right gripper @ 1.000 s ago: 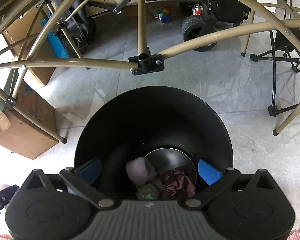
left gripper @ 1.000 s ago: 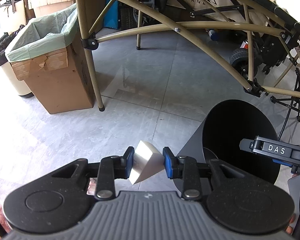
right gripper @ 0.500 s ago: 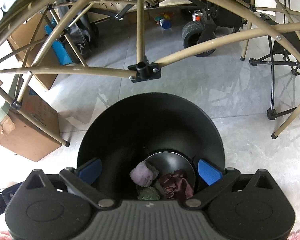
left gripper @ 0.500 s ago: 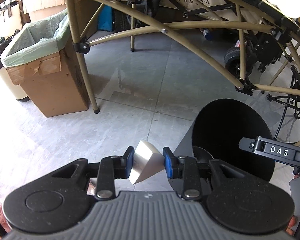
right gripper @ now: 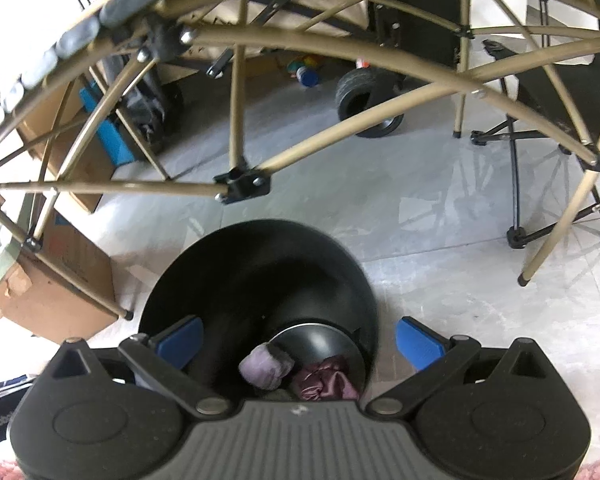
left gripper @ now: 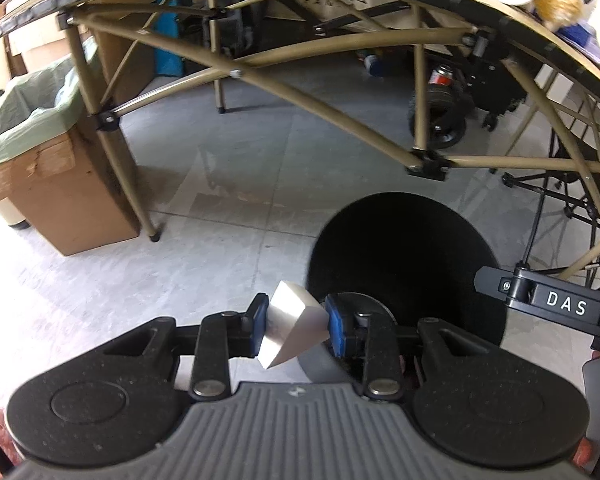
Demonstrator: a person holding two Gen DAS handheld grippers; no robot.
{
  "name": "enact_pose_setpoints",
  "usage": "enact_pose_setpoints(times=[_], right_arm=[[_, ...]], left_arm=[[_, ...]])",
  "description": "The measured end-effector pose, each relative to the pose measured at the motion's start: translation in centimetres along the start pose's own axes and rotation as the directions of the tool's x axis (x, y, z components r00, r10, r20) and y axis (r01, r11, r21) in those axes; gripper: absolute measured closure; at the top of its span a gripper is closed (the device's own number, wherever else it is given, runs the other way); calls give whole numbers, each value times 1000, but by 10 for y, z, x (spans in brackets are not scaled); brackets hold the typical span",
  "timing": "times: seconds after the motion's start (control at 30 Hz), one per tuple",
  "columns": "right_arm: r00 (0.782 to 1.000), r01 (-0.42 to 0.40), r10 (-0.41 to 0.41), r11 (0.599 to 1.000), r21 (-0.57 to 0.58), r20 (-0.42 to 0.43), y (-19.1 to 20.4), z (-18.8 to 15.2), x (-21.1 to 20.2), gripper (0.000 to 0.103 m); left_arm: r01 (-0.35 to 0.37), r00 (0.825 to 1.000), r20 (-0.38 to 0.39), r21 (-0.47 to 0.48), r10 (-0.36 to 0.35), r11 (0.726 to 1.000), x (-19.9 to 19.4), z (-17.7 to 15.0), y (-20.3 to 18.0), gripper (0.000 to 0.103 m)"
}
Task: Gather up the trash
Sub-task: 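Lower the left tool into the bin and open it to drop the wedge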
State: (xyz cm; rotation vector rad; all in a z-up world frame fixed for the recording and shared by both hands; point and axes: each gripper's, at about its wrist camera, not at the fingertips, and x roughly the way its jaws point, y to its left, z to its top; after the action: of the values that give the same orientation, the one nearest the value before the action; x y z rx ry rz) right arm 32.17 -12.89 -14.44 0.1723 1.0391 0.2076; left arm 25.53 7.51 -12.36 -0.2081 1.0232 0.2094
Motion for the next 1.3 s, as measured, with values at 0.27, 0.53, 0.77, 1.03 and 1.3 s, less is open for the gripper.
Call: enact_pose_setpoints(times=[0.27, 0.53, 0.77, 1.03, 1.3], right_arm=[[999, 3, -7, 998, 64, 54, -35, 2, -23, 0], [995, 7, -20, 990, 140, 94, -78, 3, -41, 0], [993, 26, -51, 976, 218, 109, -115, -2, -50, 0], [994, 51, -73, 965, 258, 78, -135, -8, -45, 0], [996, 52, -70, 966, 255, 62, -135, -11, -40, 0]], left_arm=[[47, 999, 8, 51, -48, 998, 2, 5, -44, 71], [33, 999, 9, 81, -33, 996, 12, 14, -82, 71], [41, 999, -21, 81, -39, 996, 35, 24, -112, 71], [46, 996, -86, 89, -39, 995, 54, 21, -122, 71], [52, 987, -159, 87, -38, 995, 67, 15, -124, 71]])
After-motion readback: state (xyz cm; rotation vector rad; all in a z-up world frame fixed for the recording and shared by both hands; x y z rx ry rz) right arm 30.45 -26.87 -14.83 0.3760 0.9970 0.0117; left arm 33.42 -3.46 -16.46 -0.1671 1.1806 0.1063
